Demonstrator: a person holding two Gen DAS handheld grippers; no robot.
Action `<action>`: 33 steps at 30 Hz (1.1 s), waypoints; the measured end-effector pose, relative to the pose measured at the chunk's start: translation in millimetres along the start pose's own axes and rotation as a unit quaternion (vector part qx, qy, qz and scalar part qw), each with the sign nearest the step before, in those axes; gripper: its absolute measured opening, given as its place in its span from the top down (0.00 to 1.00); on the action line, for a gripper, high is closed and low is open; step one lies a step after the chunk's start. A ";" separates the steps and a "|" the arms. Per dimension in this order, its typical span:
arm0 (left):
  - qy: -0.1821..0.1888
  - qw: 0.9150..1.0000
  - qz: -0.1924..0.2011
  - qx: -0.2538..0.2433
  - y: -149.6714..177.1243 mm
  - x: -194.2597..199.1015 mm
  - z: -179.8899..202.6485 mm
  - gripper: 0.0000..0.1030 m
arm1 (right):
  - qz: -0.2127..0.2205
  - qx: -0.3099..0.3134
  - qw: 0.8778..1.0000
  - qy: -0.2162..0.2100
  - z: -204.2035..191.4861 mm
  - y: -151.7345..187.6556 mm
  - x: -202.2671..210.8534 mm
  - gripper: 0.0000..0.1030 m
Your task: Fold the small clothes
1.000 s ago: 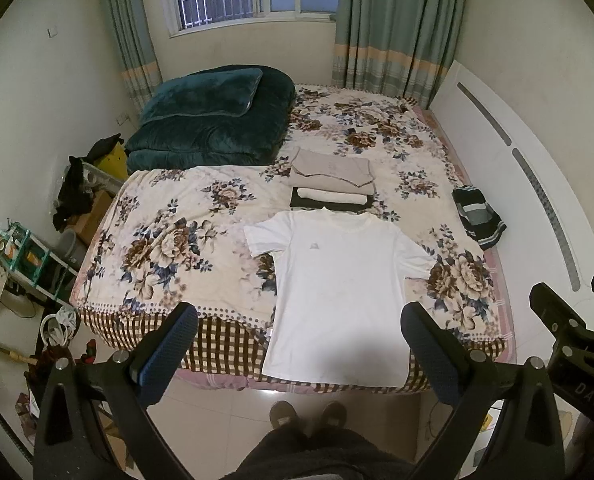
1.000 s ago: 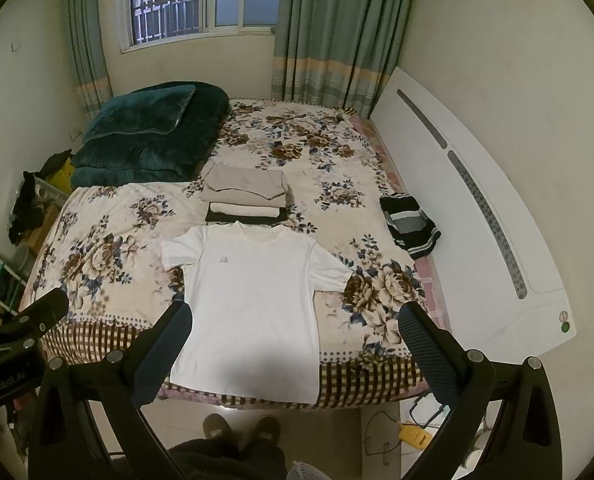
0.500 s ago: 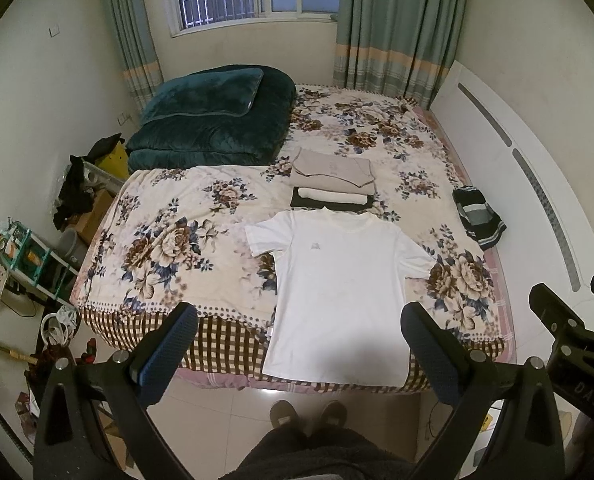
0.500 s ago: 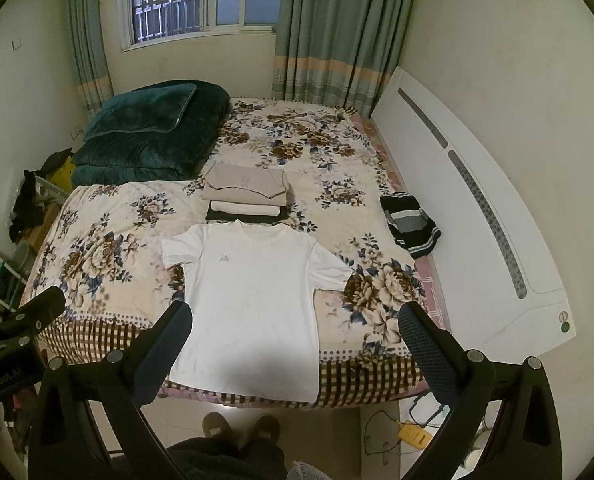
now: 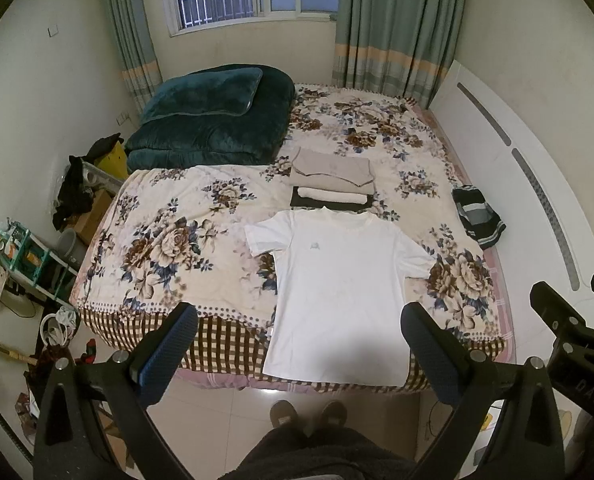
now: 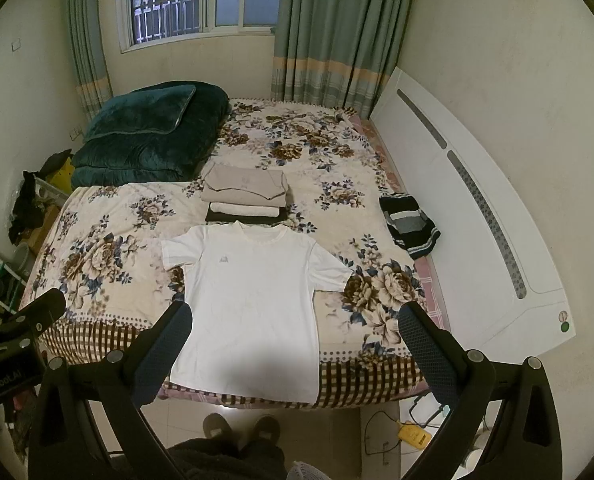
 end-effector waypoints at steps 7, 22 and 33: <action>0.000 1.000 0.002 -0.001 1.2 0.0 0.3 0.00 | -0.002 0.002 1.000 0.000 -6.8 -5.1 2.1 0.00; -0.057 0.998 0.014 -0.025 -25.5 -129.9 -17.5 0.00 | -0.047 -0.130 0.990 0.038 51.1 6.3 -150.9 0.00; -0.127 0.984 -0.118 -0.024 -16.6 -357.0 -5.4 0.00 | -0.195 -0.372 0.907 0.034 204.0 78.7 -482.8 0.23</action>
Point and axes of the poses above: each gripper's, at about its wrist camera, not at the fingertips, and x roughly against the way its jaws point, z to its right, y to its underside, the point moved 7 cm from there along -x, roughly the way its jaws point, and after that the axes turned 13 degrees about -x, right-handed, at the moved point
